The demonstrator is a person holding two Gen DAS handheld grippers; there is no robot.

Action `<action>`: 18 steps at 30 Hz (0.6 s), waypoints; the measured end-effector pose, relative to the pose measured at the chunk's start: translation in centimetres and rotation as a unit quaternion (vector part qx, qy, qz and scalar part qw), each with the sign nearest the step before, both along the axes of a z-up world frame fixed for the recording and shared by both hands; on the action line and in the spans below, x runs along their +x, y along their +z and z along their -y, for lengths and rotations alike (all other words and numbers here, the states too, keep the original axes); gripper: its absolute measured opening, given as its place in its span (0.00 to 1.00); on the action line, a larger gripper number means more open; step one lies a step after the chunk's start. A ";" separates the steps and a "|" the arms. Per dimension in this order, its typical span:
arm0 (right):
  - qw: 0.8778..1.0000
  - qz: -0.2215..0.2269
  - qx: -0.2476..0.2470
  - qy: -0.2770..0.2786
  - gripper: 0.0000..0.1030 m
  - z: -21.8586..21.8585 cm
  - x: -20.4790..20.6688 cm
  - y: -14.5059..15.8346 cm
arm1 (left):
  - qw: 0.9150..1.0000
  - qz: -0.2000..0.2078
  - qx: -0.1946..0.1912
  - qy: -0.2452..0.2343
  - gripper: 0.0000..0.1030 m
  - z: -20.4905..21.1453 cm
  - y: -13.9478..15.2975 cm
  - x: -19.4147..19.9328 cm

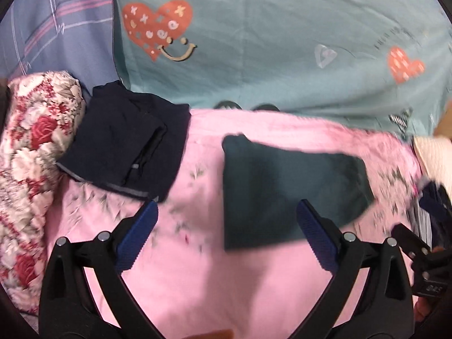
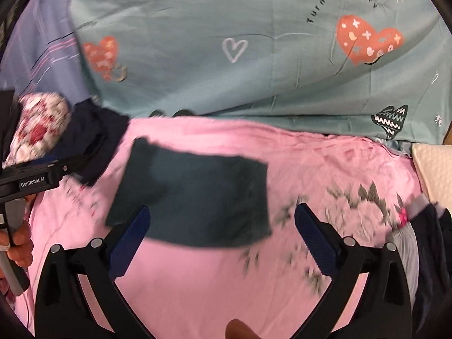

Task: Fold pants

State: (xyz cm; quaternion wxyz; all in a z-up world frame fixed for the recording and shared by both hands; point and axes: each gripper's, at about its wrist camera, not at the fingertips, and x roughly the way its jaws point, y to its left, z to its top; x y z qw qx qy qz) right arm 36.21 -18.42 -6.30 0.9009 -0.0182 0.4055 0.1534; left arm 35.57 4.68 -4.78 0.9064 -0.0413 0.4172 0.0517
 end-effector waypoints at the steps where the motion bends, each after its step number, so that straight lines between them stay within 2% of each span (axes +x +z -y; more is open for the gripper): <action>1: 1.000 -0.002 -0.002 -0.003 0.99 -0.2 -0.7 0.0 | 1.000 -0.004 0.004 -0.005 0.97 0.7 0.3 -1.2; 9: 1.000 -0.010 0.015 -0.005 0.99 0.5 -6.9 0.9 | 1.000 0.002 0.018 -0.025 0.97 3.7 2.3 -7.5; 18: 1.000 -0.010 0.011 -0.008 0.99 1.1 -9.6 1.1 | 0.999 0.010 0.026 -0.028 0.97 5.1 3.2 -9.6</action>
